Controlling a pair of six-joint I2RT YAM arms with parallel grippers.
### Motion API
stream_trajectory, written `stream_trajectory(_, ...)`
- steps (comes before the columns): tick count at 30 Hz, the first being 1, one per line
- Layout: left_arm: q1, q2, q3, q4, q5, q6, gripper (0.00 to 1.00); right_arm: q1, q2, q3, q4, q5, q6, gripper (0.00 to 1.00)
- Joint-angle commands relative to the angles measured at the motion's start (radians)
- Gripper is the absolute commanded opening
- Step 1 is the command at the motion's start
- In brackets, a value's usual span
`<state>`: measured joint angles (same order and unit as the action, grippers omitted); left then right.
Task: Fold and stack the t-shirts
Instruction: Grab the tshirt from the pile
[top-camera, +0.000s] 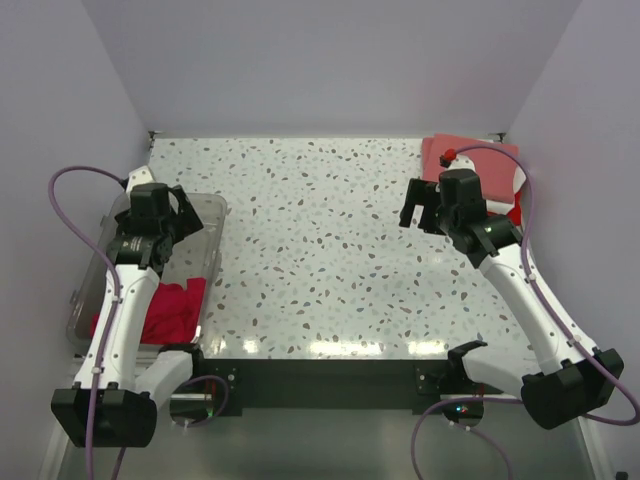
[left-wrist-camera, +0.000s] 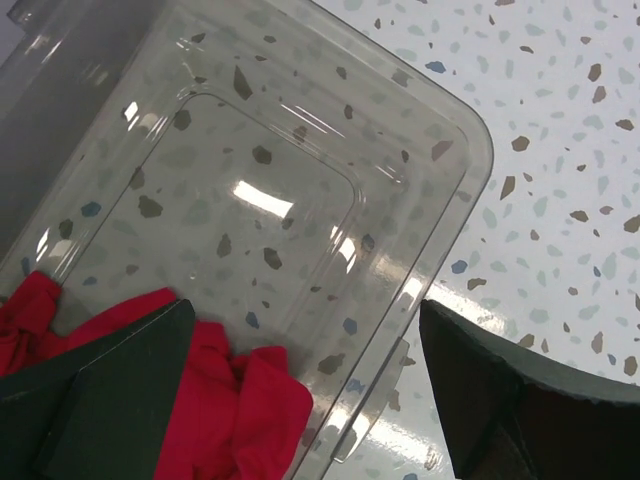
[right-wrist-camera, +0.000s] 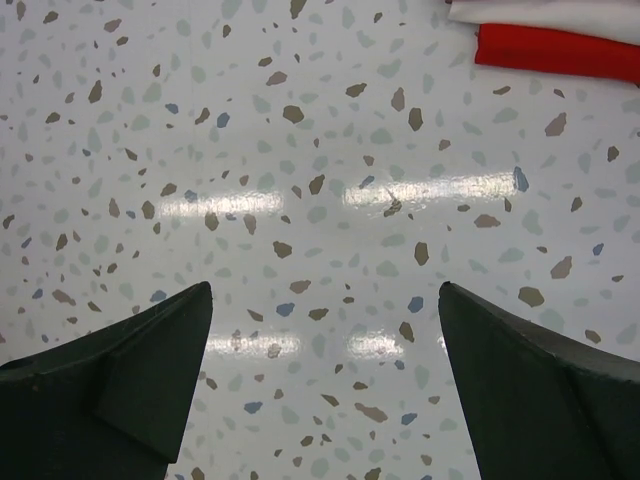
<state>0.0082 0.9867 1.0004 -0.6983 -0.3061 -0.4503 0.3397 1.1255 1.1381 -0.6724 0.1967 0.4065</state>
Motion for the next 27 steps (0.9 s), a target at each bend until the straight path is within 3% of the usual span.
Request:
stream_trajectory(1, 0.001, 0.021, 0.015, -0.001, -0.103, -0.011, 1.0, -0.004, 0.002, -0.001, 0.039, 0.033, -0.005, 0.99)
stream_trajectory(9, -0.001, 0.013, -0.008, -0.023, -0.157, -0.028, 1.0, -0.004, 0.028, -0.003, 0.06, 0.023, -0.001, 0.99)
stream_trajectory(12, -0.001, 0.024, -0.025, -0.03, -0.102, -0.042, 1.0, -0.004, 0.042, -0.003, 0.068, 0.015, 0.002, 0.99)
stream_trajectory(20, 0.101, 0.058, -0.109, -0.257, -0.156, -0.387, 1.0, -0.004, 0.06, -0.018, 0.092, -0.011, 0.0, 0.99)
stream_trajectory(27, 0.115, 0.041, -0.134, -0.487, -0.284, -0.657, 1.0, -0.004, 0.092, -0.029, 0.117, -0.051, 0.014, 0.99)
